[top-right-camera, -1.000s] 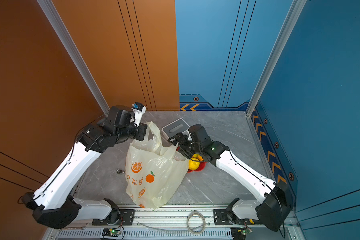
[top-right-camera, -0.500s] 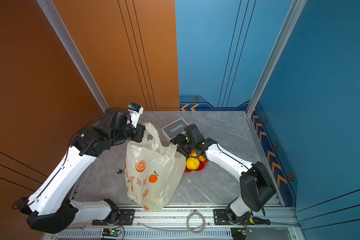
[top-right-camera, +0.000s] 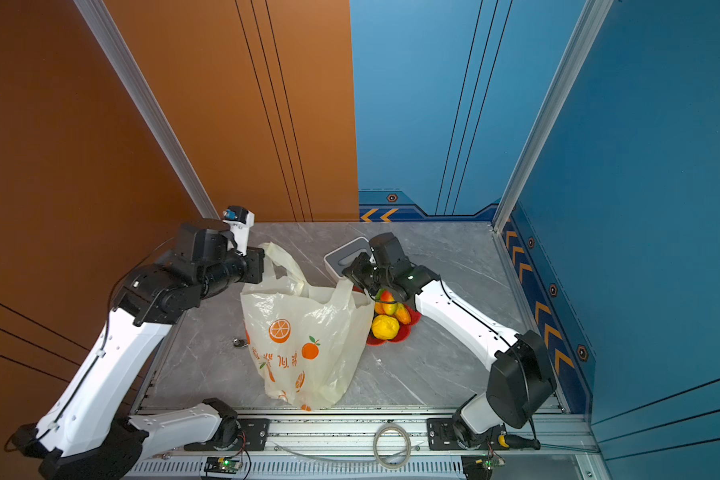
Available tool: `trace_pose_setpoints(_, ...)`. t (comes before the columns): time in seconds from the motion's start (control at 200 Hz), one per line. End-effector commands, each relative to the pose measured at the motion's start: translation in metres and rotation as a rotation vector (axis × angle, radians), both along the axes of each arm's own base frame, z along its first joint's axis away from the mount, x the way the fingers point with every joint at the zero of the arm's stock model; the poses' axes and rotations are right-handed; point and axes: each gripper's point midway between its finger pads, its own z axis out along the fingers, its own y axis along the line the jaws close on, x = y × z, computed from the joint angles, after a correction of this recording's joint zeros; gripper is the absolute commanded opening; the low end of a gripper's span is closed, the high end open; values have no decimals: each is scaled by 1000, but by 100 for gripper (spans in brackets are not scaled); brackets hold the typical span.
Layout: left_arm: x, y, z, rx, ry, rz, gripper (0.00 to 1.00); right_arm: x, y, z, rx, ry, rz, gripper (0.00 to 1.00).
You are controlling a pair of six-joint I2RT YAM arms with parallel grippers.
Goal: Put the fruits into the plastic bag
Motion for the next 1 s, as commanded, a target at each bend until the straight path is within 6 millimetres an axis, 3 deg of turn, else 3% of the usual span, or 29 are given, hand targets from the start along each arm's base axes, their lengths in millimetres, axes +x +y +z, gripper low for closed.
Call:
trace_pose_setpoints(0.0, -7, 26, 4, -2, -17, 108, 0, -16, 1, 74, 3, -225, 110, 0)
trace_pose_setpoints(0.09, -10, 30, 1, -14, -11, 119, 0, -24, 17, 100, 39, -311, 246, 0)
trace_pose_setpoints(0.23, -17, 26, -12, -43, 25, 98, 1, -31, 46, 109, 107, -339, 424, 0)
trace_pose_setpoints(0.335, -24, 17, -24, -75, 64, 43, 21, -35, 55, 100, 102, -337, 471, 0)
trace_pose_setpoints(0.446, -32, 9, -39, -100, 113, -20, 41, -44, 57, 87, 82, -333, 496, 0)
trace_pose_setpoints(0.581, -38, 13, -68, -127, 232, -43, 63, -58, 53, 74, 61, -328, 521, 0)
trace_pose_setpoints(0.681, -39, 26, -84, -137, 296, -18, 72, -67, 45, 70, 44, -330, 525, 0)
trace_pose_setpoints(0.816, -38, 44, -87, -145, 326, 18, 83, -78, 36, 69, 26, -342, 536, 0)
trace_pose_setpoints(0.876, -36, 47, -89, -140, 349, 18, 91, -82, 34, 67, 22, -343, 538, 0)
trace_pose_setpoints(0.991, -28, 44, -104, -148, 428, -10, 97, -87, 31, 67, 23, -348, 549, 0)
